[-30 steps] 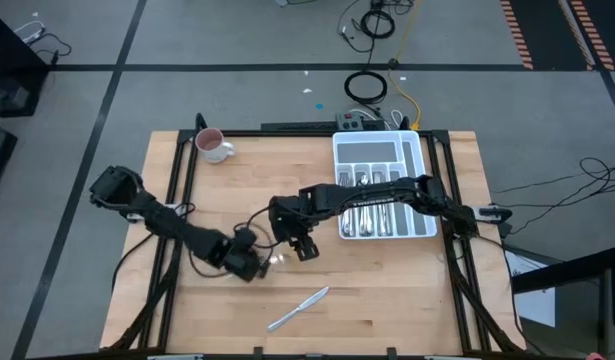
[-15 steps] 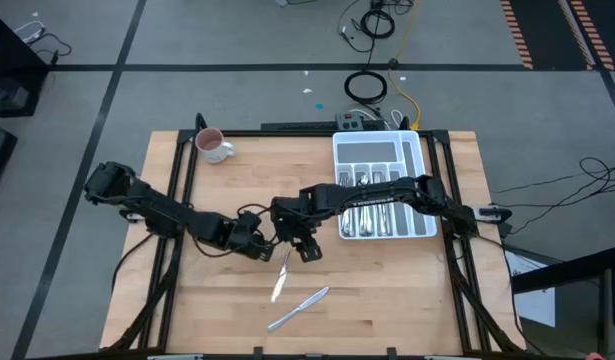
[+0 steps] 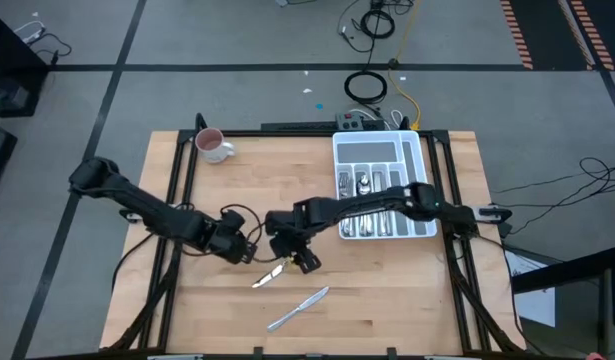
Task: Sort silverware
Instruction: Put the silver table knife into the silverware tray
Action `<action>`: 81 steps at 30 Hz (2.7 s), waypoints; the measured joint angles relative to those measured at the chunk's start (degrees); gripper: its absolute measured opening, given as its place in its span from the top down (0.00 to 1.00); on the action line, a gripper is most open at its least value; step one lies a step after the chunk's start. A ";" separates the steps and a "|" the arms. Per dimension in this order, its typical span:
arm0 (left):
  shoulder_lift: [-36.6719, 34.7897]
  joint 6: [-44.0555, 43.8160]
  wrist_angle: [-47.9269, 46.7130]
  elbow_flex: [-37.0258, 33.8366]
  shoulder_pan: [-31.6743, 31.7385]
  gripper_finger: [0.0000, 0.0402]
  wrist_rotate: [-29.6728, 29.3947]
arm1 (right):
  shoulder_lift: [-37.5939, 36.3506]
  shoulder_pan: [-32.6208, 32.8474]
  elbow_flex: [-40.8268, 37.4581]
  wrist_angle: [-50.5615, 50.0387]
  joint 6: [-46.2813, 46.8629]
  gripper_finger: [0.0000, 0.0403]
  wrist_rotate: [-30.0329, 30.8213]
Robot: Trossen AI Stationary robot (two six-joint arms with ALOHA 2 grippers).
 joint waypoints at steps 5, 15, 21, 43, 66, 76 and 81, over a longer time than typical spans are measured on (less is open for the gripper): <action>-2.30 -1.33 -7.15 0.02 -1.56 1.00 0.91 | 4.68 1.40 -0.06 1.10 -0.39 0.46 -0.49; -10.18 -4.51 -12.59 0.02 -4.61 1.00 0.04 | 7.97 2.19 -0.06 6.18 3.00 0.46 2.46; -11.49 -4.53 -13.87 0.04 -5.04 1.00 -0.12 | 8.45 1.93 0.11 3.24 2.26 0.48 5.86; -11.53 -4.51 -15.51 0.04 -8.69 1.00 0.40 | 11.71 4.13 0.42 -2.56 -6.05 0.92 16.33; -11.53 -4.44 -17.94 0.04 -12.37 1.00 -1.47 | 4.90 2.34 -0.37 -9.75 17.11 1.00 21.16; -11.53 -4.33 -17.92 0.04 -12.71 1.00 -3.10 | 2.16 1.16 -0.17 -12.01 20.10 0.99 19.62; -11.53 -4.35 -17.94 0.04 -12.69 1.00 -3.12 | 2.05 0.82 -0.06 -10.54 15.50 0.96 16.60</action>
